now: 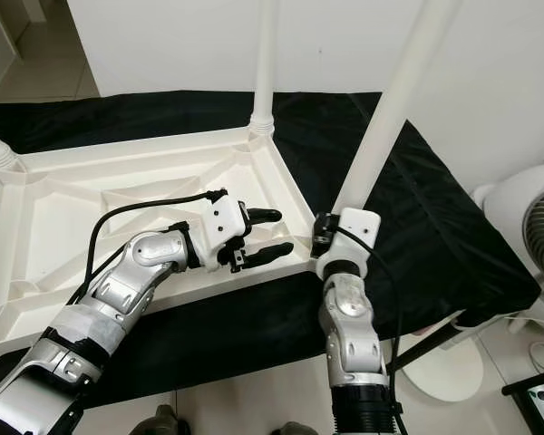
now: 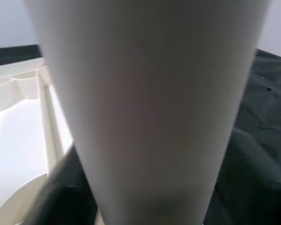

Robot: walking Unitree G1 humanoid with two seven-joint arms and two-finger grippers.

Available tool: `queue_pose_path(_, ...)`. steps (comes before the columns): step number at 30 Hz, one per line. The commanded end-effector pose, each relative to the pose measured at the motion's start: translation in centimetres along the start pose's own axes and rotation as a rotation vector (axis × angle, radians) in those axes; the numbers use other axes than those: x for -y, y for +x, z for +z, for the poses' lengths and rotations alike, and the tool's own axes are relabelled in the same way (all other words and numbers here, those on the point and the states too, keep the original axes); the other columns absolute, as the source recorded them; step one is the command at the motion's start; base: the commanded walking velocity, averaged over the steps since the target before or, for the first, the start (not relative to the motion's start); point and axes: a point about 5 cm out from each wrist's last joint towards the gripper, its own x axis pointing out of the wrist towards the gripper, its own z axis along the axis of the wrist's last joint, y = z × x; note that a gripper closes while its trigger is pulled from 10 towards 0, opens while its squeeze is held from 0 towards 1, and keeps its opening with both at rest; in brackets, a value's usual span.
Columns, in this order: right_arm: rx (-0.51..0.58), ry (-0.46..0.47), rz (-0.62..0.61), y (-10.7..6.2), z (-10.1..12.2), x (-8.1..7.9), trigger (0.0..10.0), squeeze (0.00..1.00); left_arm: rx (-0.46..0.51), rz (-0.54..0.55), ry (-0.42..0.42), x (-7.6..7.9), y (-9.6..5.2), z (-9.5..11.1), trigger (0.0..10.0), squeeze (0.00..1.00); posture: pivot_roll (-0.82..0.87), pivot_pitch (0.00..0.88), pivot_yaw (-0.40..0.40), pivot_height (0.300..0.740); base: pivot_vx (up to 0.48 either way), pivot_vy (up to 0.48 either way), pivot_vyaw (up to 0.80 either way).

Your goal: Building children table

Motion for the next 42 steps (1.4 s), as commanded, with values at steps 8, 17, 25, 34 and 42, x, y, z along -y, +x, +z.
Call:
queue_pose_path(8,-0.009,0.004,0.178,-1.5,0.1,0.6,10.0,0.0,0.003,-0.064,0.018,0.6,0.2,0.1,10.0,0.0,-0.01,0.0,-0.045,0.74,0.0,0.0,0.0)
queue_pose_path(17,-0.022,-0.166,0.413,-1.0,0.0,2.2,10.0,0.0,0.004,-0.062,0.015,0.6,0.1,0.1,10.0,0.0,0.0,0.0,-0.048,0.74,0.0,0.0,0.0)
queue_pose_path(25,-0.057,-0.267,0.567,0.8,-0.3,3.3,10.0,0.0,0.003,-0.069,0.006,0.8,-0.2,0.1,10.0,0.0,0.0,0.0,-0.041,0.74,0.0,0.0,0.0)
queue_pose_path(34,-0.085,-0.299,0.659,2.7,-0.4,2.9,10.0,0.0,-0.012,-0.093,0.0,0.9,-0.3,0.0,10.0,0.0,0.01,0.0,-0.036,0.74,0.0,0.0,0.0)
queue_pose_path(42,-0.09,-0.283,0.712,3.0,-0.8,2.8,0.0,0.0,-0.019,-0.097,0.0,1.0,-0.4,0.0,10.0,0.0,0.01,0.0,-0.04,0.74,0.0,0.0,0.0)
